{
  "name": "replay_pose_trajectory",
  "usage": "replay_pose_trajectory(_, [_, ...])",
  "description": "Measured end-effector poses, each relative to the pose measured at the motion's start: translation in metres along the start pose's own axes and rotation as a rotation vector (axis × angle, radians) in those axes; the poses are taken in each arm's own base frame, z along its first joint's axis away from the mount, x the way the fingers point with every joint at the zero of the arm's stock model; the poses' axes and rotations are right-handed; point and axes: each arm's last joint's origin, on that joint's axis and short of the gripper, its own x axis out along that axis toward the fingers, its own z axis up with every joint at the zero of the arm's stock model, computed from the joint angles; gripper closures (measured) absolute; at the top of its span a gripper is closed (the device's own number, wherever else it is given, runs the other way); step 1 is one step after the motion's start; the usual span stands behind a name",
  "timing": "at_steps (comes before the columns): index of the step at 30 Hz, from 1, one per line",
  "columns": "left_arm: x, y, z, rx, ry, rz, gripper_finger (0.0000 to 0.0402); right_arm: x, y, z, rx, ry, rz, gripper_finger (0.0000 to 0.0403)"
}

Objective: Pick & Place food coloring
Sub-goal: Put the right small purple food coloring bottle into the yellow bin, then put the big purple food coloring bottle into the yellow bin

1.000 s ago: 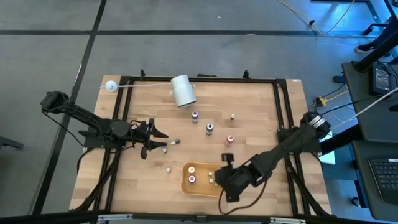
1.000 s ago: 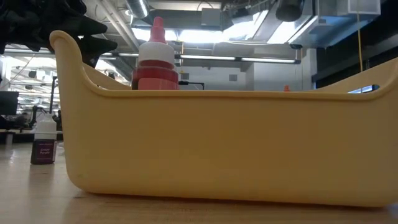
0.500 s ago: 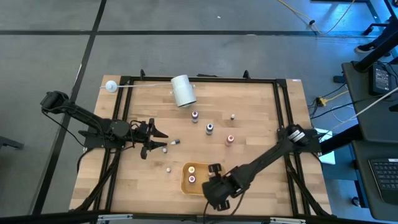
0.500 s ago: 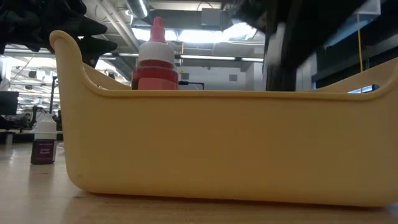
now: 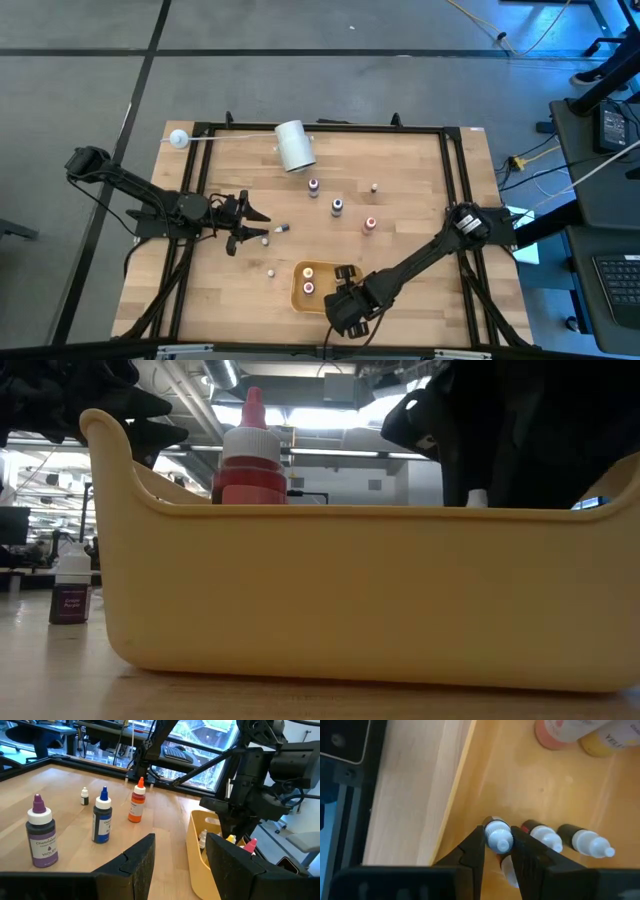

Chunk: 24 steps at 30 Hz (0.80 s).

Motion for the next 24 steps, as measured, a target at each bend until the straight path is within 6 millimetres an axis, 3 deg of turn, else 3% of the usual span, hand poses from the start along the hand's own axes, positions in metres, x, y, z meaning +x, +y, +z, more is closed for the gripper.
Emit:
replay_pose_trajectory(16, [0.0, 0.0, 0.0, 0.001, 0.0, 0.0, 0.0231, -0.002, -0.001, 0.0, -0.006, -0.002, -0.006, 0.0299])
replay_pose_trajectory(24, [0.0, 0.0, 0.0, -0.002, 0.0, -0.001, 0.0231, -0.054, -0.01, -0.004, -0.048, -0.019, -0.002, 0.0299])
